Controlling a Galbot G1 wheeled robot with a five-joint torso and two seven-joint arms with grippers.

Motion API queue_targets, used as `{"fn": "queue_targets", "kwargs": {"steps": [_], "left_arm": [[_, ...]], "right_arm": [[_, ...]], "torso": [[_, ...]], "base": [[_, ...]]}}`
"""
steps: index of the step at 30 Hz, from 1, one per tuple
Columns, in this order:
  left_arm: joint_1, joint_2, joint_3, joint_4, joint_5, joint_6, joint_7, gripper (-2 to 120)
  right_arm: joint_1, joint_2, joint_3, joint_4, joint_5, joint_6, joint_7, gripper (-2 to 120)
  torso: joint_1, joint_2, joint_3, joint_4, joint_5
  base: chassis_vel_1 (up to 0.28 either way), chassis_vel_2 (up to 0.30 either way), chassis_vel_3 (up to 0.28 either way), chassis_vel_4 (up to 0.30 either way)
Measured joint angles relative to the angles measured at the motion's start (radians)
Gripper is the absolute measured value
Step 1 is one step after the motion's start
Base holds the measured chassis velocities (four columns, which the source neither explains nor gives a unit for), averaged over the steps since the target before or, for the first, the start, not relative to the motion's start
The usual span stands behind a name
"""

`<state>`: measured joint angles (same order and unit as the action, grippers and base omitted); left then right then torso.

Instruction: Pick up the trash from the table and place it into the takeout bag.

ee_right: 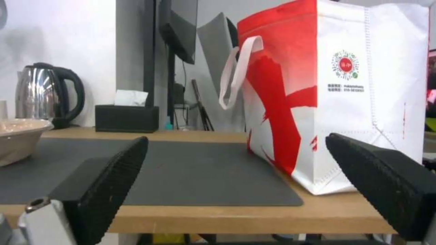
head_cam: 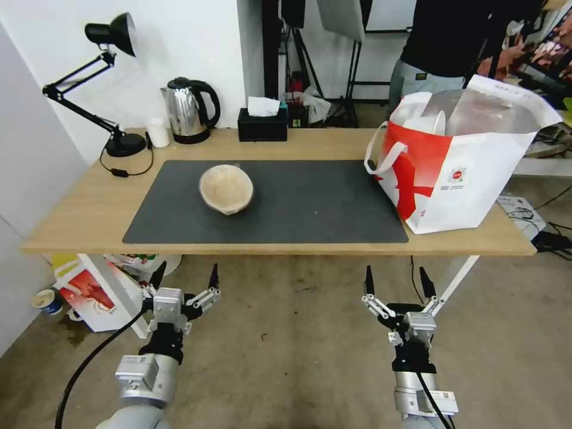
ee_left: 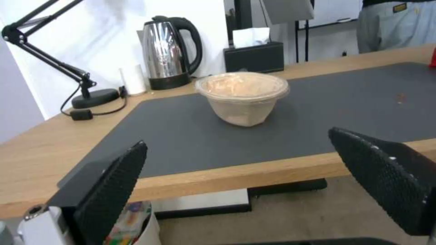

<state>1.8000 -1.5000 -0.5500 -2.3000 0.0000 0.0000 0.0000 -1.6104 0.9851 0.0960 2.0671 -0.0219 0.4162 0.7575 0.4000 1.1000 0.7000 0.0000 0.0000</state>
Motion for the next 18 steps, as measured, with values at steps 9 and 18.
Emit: {"fn": "queue_targets", "kwargs": {"steps": [9, 18], "left_arm": [[0.000, 0.000, 0.000, 0.000, 0.000, 0.000, 0.000, 100], [0.000, 0.000, 0.000, 0.000, 0.000, 0.000, 0.000, 100]], "right_arm": [[-0.002, -0.007, -0.004, 0.001, 0.001, -0.003, -0.003, 100], [-0.004, -0.008, -0.006, 0.000, 0.001, -0.004, -0.003, 100]], "torso": [[0.000, 0.000, 0.000, -0.0001, 0.0000], [0.000, 0.000, 0.000, 0.0000, -0.0001]], "base": [[0.000, 0.000, 0.000, 0.000], [0.000, 0.000, 0.000, 0.000]]}}
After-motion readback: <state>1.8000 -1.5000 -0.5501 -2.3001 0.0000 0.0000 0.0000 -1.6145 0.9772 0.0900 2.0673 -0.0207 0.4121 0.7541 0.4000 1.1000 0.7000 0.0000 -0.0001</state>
